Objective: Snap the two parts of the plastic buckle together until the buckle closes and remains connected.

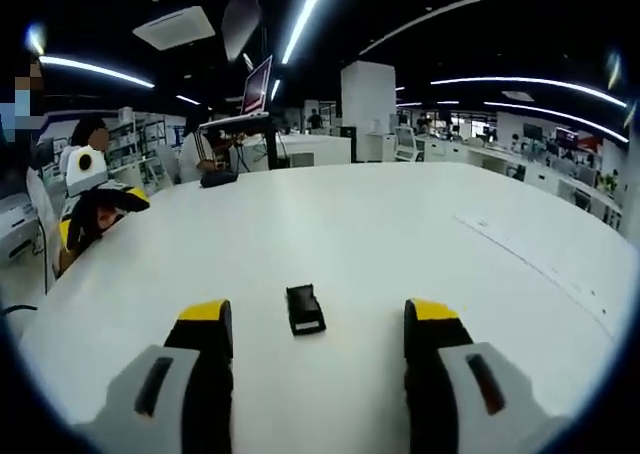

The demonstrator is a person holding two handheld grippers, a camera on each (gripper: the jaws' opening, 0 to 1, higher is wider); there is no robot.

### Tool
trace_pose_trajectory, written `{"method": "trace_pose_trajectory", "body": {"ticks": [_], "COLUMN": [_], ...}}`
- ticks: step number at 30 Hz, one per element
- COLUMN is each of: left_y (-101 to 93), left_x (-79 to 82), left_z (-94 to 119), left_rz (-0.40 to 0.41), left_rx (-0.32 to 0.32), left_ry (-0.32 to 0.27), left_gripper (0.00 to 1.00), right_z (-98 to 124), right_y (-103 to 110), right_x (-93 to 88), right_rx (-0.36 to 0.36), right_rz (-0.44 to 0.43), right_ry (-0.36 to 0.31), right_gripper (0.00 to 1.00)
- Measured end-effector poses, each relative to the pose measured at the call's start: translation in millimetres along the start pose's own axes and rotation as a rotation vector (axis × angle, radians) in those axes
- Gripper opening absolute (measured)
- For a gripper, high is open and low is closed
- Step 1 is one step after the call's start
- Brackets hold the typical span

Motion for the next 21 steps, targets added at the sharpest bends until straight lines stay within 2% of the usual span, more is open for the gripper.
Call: {"method": "trace_pose_trajectory", "body": {"ticks": [2,6,10,13,15,19,21], "left_y": [3.4,10.7,15.9,17.4,18.7,22.6,24.7], "left_x": [-1.0,-5.4,-7.6,-7.6,-4.1,0.8,1.8], "left_z": [0.4,0.5,-1.4,-3.3,-3.3,-3.0,-2.0], "left_rz": [0.003,0.016,0.025,0.032,0.035,0.043,0.044], "left_rx": [0.006,0.018,0.027,0.027,0.027,0.034,0.042], "left_ry": [0.000,0.002,0.008,0.009,0.007,0.020,0.025], "left_gripper": [0.75,0.75,0.76,0.77,0.79,0.93,0.96], "right_z": [1.9,6.7,10.3,13.3,17.5,26.3,32.5], "right_y": [3.0,9.9,17.9,23.6,30.2,40.8,46.0], "right_x": [3.1,10.4,8.7,7.1,13.0,26.3,31.5], "right_rx": [-0.009,-0.033,-0.077,-0.112,-0.137,-0.179,-0.190], "right_rz": [-0.007,-0.027,-0.018,0.005,0.032,0.059,0.067], "right_ry": [-0.017,-0.059,-0.033,-0.013,-0.018,-0.028,-0.038], "right_gripper": [0.77,0.91,0.99,1.00,1.00,1.00,1.00]}}
Point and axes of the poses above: the point that each gripper's makers call its tool centre point, and the gripper's own axes: z roughly backward along the fingers, y roughly to its left, x roughly out of its top, the point moved 3 cm from there along z, roughly backward along the fingers, and after that the axes turned 12 degrees about -x, right-handed, at the moved point
